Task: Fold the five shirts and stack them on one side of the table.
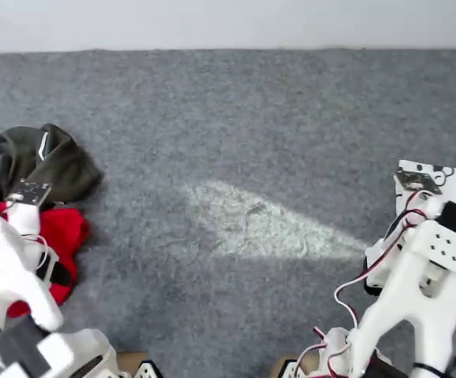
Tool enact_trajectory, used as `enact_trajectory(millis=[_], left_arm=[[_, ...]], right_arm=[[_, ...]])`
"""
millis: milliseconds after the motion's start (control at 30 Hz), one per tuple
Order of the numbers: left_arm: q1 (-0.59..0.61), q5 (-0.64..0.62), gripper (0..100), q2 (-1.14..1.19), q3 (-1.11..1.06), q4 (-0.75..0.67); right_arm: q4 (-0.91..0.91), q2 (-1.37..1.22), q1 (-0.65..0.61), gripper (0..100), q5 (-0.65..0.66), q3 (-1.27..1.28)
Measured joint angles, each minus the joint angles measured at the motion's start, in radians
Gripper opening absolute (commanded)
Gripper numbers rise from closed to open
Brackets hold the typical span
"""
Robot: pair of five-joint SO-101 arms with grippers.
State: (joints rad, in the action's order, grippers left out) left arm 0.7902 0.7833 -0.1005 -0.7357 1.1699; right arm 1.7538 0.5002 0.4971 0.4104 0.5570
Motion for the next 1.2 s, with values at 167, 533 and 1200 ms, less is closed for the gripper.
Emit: enact_trajectory(millis=[167, 533, 1200], left_arm=[[-0.018, -0.025, 4, 0.104, 0.008, -0.080], [-0.176, -0.118, 1, -0.034, 0.144, 0.064], [-0.832, -0.563, 1, -0.594, 0.623, 0.107]], right_arm=[[0.000, 0.000, -0.002, 0.9, -0.015, 0.000], [0.000, 0.000, -0.002, 0.9, -0.017, 0.000], [0.000, 0.000, -0.002, 0.9, 0.021, 0.000]])
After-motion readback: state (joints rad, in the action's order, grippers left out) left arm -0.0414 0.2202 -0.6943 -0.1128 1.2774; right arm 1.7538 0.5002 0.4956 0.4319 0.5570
